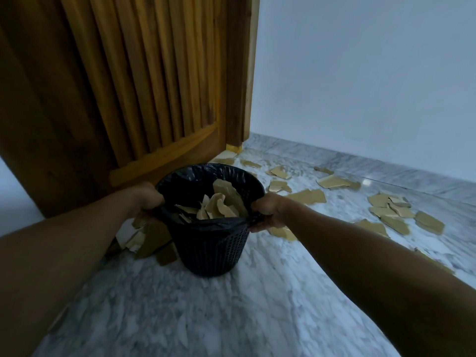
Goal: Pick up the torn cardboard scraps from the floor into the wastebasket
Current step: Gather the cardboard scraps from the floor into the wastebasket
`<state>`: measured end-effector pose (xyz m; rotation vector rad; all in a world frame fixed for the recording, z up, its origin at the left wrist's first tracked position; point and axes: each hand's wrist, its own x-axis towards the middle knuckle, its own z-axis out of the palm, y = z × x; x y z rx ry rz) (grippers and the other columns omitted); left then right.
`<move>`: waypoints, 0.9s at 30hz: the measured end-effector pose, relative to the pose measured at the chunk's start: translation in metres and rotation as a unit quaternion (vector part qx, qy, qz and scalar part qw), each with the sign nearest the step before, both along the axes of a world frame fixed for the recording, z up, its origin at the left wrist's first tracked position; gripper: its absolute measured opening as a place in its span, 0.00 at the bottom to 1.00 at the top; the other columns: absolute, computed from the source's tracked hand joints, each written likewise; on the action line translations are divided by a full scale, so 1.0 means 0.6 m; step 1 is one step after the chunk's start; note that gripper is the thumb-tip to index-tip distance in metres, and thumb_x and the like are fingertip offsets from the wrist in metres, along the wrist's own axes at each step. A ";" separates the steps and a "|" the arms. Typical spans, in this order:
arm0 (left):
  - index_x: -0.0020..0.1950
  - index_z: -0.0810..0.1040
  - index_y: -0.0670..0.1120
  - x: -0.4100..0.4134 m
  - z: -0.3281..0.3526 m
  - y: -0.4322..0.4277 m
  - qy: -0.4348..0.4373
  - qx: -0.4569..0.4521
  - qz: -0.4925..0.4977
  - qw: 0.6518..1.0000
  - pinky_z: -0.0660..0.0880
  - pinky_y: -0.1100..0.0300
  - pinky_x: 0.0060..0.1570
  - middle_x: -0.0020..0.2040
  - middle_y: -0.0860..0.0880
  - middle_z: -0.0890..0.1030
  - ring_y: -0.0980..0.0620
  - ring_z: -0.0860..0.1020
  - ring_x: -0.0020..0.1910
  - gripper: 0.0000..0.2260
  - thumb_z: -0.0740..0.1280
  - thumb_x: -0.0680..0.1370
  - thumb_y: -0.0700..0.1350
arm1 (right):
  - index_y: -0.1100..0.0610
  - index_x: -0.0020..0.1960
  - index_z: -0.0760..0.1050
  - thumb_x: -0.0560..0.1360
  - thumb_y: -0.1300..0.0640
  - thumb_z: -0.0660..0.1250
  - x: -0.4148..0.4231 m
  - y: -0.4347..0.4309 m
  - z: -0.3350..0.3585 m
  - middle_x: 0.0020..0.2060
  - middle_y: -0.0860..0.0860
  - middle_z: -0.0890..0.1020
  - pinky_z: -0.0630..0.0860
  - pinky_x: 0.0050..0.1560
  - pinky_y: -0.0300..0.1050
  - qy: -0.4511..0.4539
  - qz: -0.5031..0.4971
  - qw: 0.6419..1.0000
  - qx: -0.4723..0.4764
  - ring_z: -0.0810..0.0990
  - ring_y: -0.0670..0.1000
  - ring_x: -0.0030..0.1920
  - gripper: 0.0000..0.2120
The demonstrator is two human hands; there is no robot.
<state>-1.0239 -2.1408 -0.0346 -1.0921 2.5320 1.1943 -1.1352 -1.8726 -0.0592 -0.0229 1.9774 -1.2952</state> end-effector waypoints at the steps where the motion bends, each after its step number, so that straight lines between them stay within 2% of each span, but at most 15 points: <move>1: 0.47 0.73 0.38 -0.005 0.002 0.006 0.015 0.006 0.010 1.000 0.77 0.52 0.31 0.46 0.39 0.76 0.41 0.78 0.40 0.03 0.63 0.81 0.35 | 0.63 0.51 0.73 0.83 0.64 0.56 -0.006 0.004 -0.001 0.52 0.63 0.78 0.83 0.47 0.55 0.004 -0.010 1.000 -0.006 0.82 0.60 0.44 0.07; 3: 0.47 0.73 0.38 -0.020 0.001 0.016 0.044 0.011 0.026 0.999 0.78 0.53 0.30 0.48 0.38 0.77 0.42 0.79 0.40 0.03 0.64 0.80 0.36 | 0.65 0.58 0.71 0.82 0.64 0.58 -0.023 0.012 -0.001 0.55 0.63 0.77 0.84 0.41 0.55 0.008 -0.036 0.999 -0.026 0.82 0.61 0.46 0.07; 5: 0.48 0.75 0.40 -0.038 0.001 0.034 0.098 0.028 0.045 0.994 0.80 0.51 0.35 0.52 0.38 0.79 0.40 0.80 0.43 0.01 0.66 0.79 0.37 | 0.66 0.63 0.68 0.81 0.65 0.59 -0.046 0.024 0.003 0.59 0.64 0.75 0.84 0.36 0.53 0.016 -0.068 0.996 -0.051 0.81 0.63 0.49 0.11; 7: 0.47 0.74 0.45 -0.061 0.007 0.063 0.145 0.056 0.046 0.987 0.81 0.49 0.43 0.53 0.40 0.79 0.41 0.79 0.48 0.04 0.66 0.79 0.37 | 0.65 0.56 0.70 0.81 0.66 0.60 -0.069 0.043 0.010 0.56 0.63 0.76 0.84 0.37 0.52 0.048 -0.104 0.991 -0.067 0.81 0.61 0.47 0.05; 9: 0.44 0.68 0.45 -0.084 0.019 0.107 0.192 0.090 0.049 0.976 0.79 0.49 0.51 0.47 0.45 0.75 0.45 0.77 0.45 0.10 0.66 0.79 0.34 | 0.64 0.49 0.72 0.81 0.65 0.60 -0.096 0.072 0.012 0.51 0.62 0.78 0.84 0.40 0.53 0.080 -0.154 0.982 -0.075 0.82 0.60 0.44 0.03; 11: 0.43 0.67 0.45 -0.115 0.025 0.156 0.236 0.111 0.058 0.964 0.76 0.54 0.52 0.42 0.48 0.71 0.50 0.74 0.40 0.13 0.67 0.77 0.31 | 0.66 0.53 0.74 0.80 0.65 0.63 -0.123 0.106 0.009 0.48 0.62 0.80 0.82 0.36 0.51 0.097 -0.211 0.969 -0.083 0.83 0.58 0.38 0.05; 13: 0.52 0.72 0.44 -0.159 0.017 0.197 0.265 0.105 0.040 0.958 0.77 0.52 0.55 0.48 0.48 0.75 0.48 0.76 0.46 0.11 0.70 0.75 0.33 | 0.66 0.55 0.75 0.78 0.64 0.65 -0.145 0.141 0.007 0.46 0.62 0.82 0.80 0.28 0.45 0.111 -0.265 0.954 -0.087 0.83 0.56 0.31 0.08; 15: 0.63 0.71 0.44 -0.206 0.006 0.245 0.262 0.092 0.022 0.960 0.78 0.46 0.56 0.57 0.48 0.76 0.43 0.78 0.54 0.20 0.70 0.74 0.35 | 0.65 0.50 0.75 0.77 0.64 0.66 -0.160 0.175 0.009 0.41 0.61 0.81 0.79 0.24 0.44 0.119 -0.317 0.935 -0.104 0.82 0.55 0.29 0.04; 17: 0.64 0.71 0.44 -0.255 -0.006 0.297 0.265 0.084 -0.004 0.960 0.79 0.47 0.55 0.59 0.44 0.77 0.42 0.78 0.54 0.20 0.70 0.73 0.36 | 0.65 0.46 0.73 0.76 0.66 0.67 -0.177 0.209 0.008 0.39 0.60 0.79 0.83 0.29 0.50 0.126 -0.372 0.910 -0.130 0.81 0.57 0.32 0.03; 18: 0.64 0.72 0.44 -0.276 -0.009 0.327 0.263 0.079 -0.021 0.961 0.79 0.50 0.55 0.59 0.43 0.77 0.42 0.77 0.54 0.20 0.70 0.73 0.37 | 0.65 0.48 0.72 0.75 0.67 0.67 -0.187 0.227 0.002 0.40 0.60 0.79 0.83 0.31 0.51 0.130 -0.401 0.894 -0.151 0.81 0.58 0.35 0.04; 21: 0.66 0.71 0.43 -0.337 -0.028 0.410 0.261 0.080 -0.041 0.961 0.76 0.55 0.56 0.62 0.43 0.77 0.42 0.77 0.58 0.23 0.70 0.73 0.36 | 0.63 0.58 0.74 0.72 0.69 0.68 -0.219 0.284 -0.038 0.51 0.62 0.81 0.82 0.28 0.53 0.164 -0.486 0.838 -0.185 0.83 0.62 0.43 0.15; 23: 0.69 0.70 0.44 -0.379 -0.055 0.455 0.243 0.112 -0.047 0.962 0.76 0.54 0.59 0.64 0.43 0.76 0.41 0.76 0.60 0.26 0.70 0.72 0.35 | 0.59 0.66 0.70 0.72 0.69 0.67 -0.236 0.315 -0.064 0.55 0.58 0.79 0.83 0.33 0.55 0.190 -0.519 0.807 -0.207 0.83 0.61 0.46 0.23; 27: 0.72 0.68 0.46 -0.440 -0.114 0.523 0.201 0.209 -0.090 0.953 0.78 0.47 0.59 0.67 0.43 0.74 0.40 0.77 0.60 0.29 0.70 0.73 0.33 | 0.50 0.71 0.63 0.74 0.68 0.65 -0.262 0.348 -0.110 0.57 0.55 0.74 0.83 0.48 0.61 0.197 -0.563 0.771 -0.223 0.79 0.59 0.55 0.29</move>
